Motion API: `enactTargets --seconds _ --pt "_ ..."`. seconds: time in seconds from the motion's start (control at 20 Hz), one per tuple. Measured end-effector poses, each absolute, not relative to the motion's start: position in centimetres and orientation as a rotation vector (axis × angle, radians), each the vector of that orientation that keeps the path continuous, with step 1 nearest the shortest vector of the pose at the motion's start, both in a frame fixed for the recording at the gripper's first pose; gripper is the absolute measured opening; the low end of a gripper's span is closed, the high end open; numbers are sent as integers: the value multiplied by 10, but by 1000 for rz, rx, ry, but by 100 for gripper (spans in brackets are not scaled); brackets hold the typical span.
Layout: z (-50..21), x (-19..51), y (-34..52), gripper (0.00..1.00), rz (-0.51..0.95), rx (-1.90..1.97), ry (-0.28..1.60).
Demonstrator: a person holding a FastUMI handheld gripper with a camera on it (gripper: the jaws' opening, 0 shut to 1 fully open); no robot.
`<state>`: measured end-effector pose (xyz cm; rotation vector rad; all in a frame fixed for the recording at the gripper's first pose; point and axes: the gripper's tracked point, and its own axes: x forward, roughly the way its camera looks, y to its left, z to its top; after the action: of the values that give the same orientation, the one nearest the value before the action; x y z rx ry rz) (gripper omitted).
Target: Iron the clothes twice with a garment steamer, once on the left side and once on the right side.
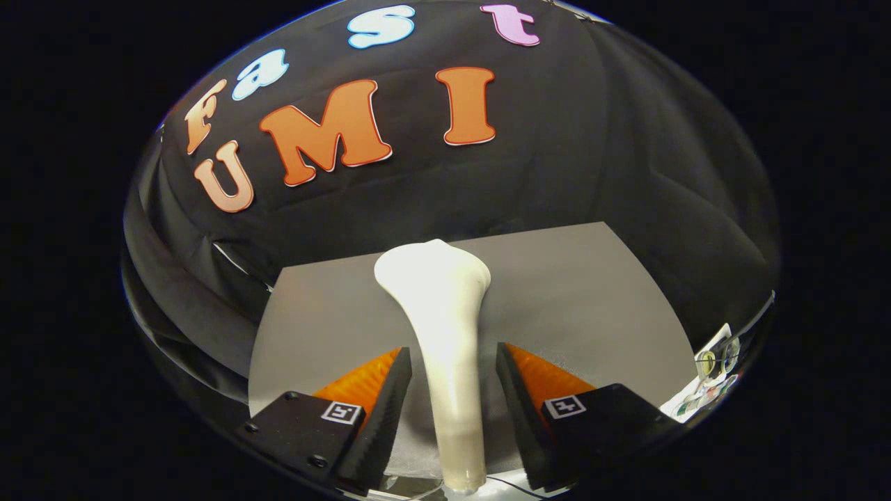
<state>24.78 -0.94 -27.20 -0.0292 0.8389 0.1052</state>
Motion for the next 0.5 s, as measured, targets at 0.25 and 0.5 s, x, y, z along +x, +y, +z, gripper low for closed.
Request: enactTargets --seconds 0.25,0.5 --pt "-289 248 -7 68 115 12 875" --pt "-293 249 -7 53 116 19 872"
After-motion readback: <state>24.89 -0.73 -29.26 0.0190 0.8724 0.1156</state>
